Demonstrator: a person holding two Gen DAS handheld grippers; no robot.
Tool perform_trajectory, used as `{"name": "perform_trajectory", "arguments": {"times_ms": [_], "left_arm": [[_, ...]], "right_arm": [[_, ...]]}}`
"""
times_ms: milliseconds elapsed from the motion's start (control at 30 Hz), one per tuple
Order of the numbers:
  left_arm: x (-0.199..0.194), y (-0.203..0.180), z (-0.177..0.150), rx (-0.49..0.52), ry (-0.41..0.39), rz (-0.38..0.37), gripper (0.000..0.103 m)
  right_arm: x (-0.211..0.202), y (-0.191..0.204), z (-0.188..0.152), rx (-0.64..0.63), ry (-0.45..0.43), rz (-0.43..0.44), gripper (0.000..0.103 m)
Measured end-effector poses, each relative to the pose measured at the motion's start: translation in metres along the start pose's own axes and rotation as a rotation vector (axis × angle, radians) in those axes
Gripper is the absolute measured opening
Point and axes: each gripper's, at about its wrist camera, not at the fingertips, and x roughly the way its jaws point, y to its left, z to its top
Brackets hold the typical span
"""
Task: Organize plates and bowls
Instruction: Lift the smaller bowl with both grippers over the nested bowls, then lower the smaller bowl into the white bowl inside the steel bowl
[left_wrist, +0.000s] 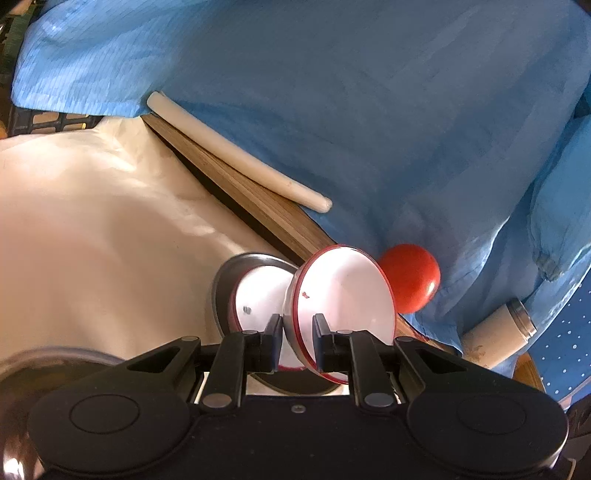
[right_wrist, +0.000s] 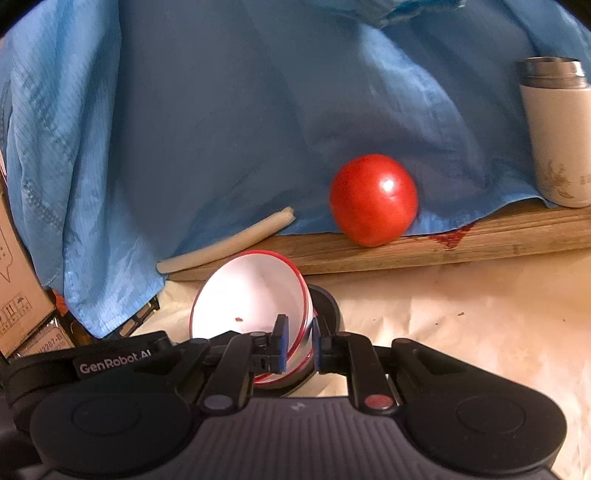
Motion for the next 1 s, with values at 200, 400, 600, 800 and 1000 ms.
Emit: {"name": "perform_trajectory", "arguments": {"times_ms": [200, 400, 600, 800, 1000], "left_arm": [[0.004, 0.007, 0.008, 0.011, 0.02, 0.006, 0.017], [0.013, 0.011, 0.012, 0.04, 0.06, 0.028, 0.017], [0.016, 0.011, 0.014, 0.092, 0.075, 0.057, 0.017], [0.019, 0.008, 0.014, 0.16, 0.087, 0.077, 0.017], [0.022, 0.004, 0.014, 0.211, 0.101, 0.091, 0.021]], "right_arm": [[0.011, 0.007, 0.006, -0.015, 0.05, -0.007, 0.015], [0.02, 0.008, 0.007, 0.0, 0.06, -0.013, 0.015], [0.025, 0.011, 0.004, -0.013, 0.068, -0.024, 0.015], [0.028, 0.014, 0.001, -0.038, 0.072, -0.045, 0.015], [0.029, 0.014, 0.0, -0.05, 0.072, -0.061, 0.015]]}}
